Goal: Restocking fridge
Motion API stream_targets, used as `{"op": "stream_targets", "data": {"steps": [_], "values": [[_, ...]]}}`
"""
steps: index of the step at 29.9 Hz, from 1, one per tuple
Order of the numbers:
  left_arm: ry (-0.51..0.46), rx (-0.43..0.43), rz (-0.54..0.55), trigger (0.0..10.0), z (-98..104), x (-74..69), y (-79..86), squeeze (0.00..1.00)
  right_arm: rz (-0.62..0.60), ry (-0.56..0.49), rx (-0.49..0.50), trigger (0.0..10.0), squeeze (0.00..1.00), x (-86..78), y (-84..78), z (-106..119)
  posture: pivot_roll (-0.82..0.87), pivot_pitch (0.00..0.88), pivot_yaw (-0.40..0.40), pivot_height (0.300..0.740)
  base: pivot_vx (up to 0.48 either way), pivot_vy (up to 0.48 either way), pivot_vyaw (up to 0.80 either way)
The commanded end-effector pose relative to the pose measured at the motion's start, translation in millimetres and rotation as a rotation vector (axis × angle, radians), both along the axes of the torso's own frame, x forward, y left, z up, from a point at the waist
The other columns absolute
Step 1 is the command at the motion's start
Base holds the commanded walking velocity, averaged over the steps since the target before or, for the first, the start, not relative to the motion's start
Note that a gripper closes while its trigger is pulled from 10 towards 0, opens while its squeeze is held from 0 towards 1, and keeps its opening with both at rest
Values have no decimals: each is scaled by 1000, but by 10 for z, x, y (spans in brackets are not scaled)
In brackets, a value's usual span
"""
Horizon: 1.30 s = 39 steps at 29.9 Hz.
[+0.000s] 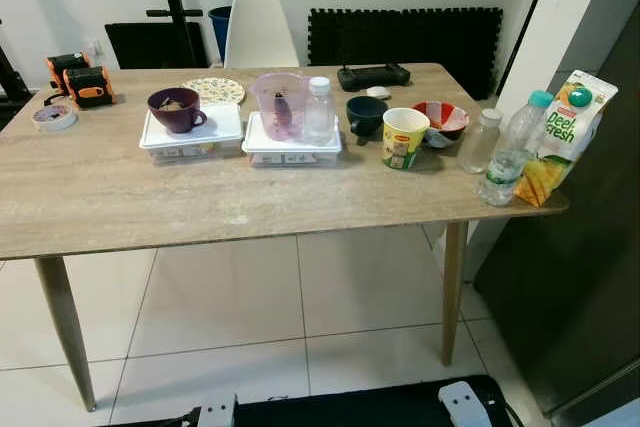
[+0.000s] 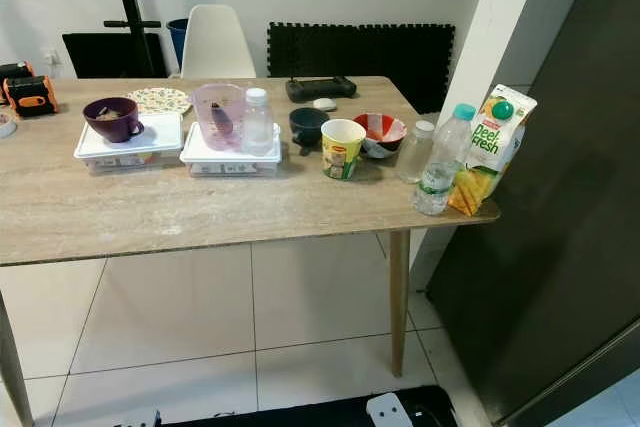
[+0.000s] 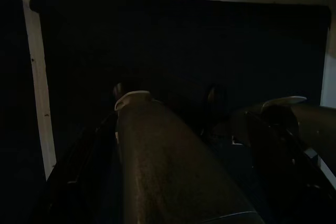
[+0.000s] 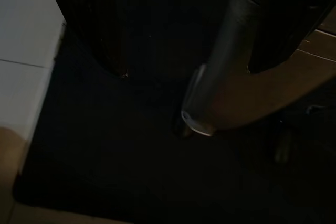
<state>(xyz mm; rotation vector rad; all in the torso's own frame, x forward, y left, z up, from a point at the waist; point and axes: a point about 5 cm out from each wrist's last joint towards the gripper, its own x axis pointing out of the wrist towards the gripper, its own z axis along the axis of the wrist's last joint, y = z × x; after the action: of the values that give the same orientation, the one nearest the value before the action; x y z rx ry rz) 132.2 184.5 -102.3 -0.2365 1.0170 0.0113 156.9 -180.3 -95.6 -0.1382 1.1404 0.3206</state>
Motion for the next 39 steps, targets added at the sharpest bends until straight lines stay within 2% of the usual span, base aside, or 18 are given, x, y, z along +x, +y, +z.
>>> {"op": "stream_targets", "data": {"steps": [1,39], "values": [[19,-5,4,10000,-21,-42,-40,0,-3,-12,15,10000,0,5,12,3,-41,0,-49,740,0,0,606],[37,3,-8,10000,-29,-61,-33,0,40,-29,40,10000,0,14,56,10,-33,0,-44,740,0,0,789]]}}
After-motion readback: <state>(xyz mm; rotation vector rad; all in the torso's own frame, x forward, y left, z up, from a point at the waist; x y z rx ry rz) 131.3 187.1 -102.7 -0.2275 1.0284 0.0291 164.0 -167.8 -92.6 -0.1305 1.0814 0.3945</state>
